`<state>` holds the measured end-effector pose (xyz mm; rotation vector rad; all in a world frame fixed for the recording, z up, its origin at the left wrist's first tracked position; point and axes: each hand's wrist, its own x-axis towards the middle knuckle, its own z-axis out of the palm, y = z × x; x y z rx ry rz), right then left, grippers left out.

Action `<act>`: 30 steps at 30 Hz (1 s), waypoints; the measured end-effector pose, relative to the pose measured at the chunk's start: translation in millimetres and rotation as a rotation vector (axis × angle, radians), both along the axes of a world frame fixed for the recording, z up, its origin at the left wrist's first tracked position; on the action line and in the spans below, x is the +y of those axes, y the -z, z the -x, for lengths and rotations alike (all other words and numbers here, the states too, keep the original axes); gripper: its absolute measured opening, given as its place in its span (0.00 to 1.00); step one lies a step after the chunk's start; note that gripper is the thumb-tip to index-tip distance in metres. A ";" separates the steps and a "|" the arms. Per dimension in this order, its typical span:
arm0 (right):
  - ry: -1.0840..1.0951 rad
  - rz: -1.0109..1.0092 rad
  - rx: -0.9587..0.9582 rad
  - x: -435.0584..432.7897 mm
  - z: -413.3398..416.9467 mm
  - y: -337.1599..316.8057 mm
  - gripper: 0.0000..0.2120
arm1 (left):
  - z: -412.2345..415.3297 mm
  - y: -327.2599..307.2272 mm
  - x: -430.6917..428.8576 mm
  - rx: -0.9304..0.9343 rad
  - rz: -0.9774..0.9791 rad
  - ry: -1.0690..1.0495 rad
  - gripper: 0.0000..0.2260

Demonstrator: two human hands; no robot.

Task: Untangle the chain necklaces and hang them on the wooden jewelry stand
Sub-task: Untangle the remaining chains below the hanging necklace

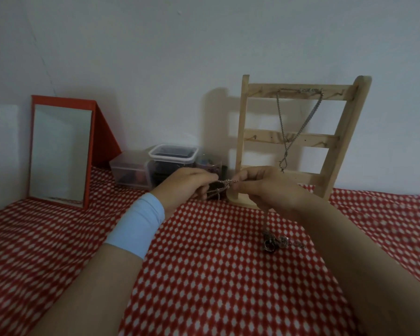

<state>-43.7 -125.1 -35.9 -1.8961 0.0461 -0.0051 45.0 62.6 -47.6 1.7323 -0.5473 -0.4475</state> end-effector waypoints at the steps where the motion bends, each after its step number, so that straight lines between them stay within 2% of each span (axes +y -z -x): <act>1: 0.005 0.021 -0.007 0.6 0.8 -0.8 0.04 | -0.9 -1.0 2.6 -0.042 -0.100 0.031 0.15; 2: 0.014 0.045 -0.016 1.9 1.6 -1.3 0.04 | -1.8 -1.0 4.6 -0.030 -0.161 0.055 0.15; 5: 0.030 0.080 -0.034 8.2 3.9 -0.7 0.06 | -1.9 0.8 3.8 0.038 -0.177 0.002 0.12; 8: 0.043 0.123 -0.043 12.0 4.8 0.7 0.07 | -4.5 5.7 2.7 -0.206 -0.282 -0.115 0.07; 10: 0.059 0.125 -0.039 12.0 3.0 2.6 0.07 | -4.5 6.9 2.8 -0.237 -0.271 -0.128 0.08; 13: 0.084 0.109 -0.053 11.9 0.1 6.4 0.08 | -0.4 2.0 -0.9 -0.226 -0.236 -0.029 0.13; 16: 0.079 0.078 -0.082 11.1 -2.1 9.1 0.08 | 5.6 -5.7 -4.1 -0.284 -0.207 0.024 0.09; 19: 0.095 0.074 -0.119 10.1 -3.9 10.1 0.07 | 6.8 -4.4 -2.3 -0.340 -0.181 -0.025 0.03; 22: 0.084 0.088 -0.167 9.1 -6.2 14.2 0.06 | 3.5 -1.9 0.9 -0.370 -0.185 -0.095 0.04; 25: 0.090 0.080 -0.203 7.0 -9.0 17.3 0.06 | 5.0 -2.6 2.4 -0.344 -0.181 -0.059 0.04; 30: 0.113 0.185 -0.262 5.0 -15.9 25.3 0.03 | 8.8 -5.5 2.0 -0.328 -0.226 -0.027 0.05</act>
